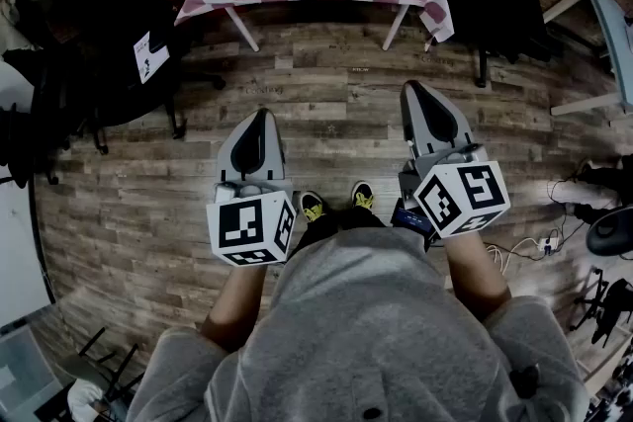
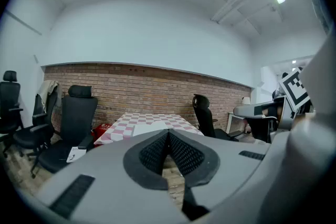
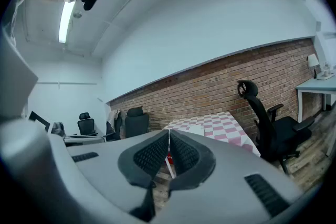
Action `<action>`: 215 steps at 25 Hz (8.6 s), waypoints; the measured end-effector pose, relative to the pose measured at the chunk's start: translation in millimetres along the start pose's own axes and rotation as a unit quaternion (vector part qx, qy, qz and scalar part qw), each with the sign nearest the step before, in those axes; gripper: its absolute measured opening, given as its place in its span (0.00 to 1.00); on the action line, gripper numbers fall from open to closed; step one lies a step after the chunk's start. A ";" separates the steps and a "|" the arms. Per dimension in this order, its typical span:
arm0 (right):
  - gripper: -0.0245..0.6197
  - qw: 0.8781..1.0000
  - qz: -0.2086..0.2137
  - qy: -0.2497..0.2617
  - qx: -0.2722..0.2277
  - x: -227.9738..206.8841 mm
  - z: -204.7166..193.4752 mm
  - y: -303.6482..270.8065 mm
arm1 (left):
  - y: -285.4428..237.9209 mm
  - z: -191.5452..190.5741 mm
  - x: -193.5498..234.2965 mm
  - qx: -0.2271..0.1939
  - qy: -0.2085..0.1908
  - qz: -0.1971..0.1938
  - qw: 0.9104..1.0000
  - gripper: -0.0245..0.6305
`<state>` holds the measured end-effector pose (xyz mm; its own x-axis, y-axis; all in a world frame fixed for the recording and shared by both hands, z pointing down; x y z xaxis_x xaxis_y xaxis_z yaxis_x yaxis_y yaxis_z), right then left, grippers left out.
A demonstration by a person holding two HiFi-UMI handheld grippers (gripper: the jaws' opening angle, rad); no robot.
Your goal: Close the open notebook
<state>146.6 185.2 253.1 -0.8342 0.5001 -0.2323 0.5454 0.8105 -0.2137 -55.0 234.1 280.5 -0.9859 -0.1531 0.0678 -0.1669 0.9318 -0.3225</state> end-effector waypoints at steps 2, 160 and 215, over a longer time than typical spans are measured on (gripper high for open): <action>0.08 1.000 -0.002 -0.003 -0.002 1.9 -1.3 -0.7 | -0.7 1.0 2.0 -0.004 0.000 0.000 1.000 0.05; 0.08 0.995 0.096 -0.035 -0.003 -115.4 60.5 -280.3 | -269.9 94.6 78.7 0.019 -0.032 0.045 0.998 0.05; 0.08 0.981 0.090 -0.020 0.172 -82.8 -26.5 -428.7 | -413.7 -64.8 230.2 0.193 0.081 0.032 0.977 0.24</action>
<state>-20.3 -195.6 389.1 -0.7220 0.6073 -0.3316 0.6843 0.5557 -0.4723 -212.0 -165.2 490.7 -0.9846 -0.0151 0.1742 -0.1283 0.7388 -0.6615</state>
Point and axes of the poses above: the fingertips, and each gripper's own axes: y backward along the fingers, x to its left, z out of its top, the point moved 1 cm from there along y, backward along the fingers, and after that the axes turned 4 degrees about x, right-handed, at the moved point
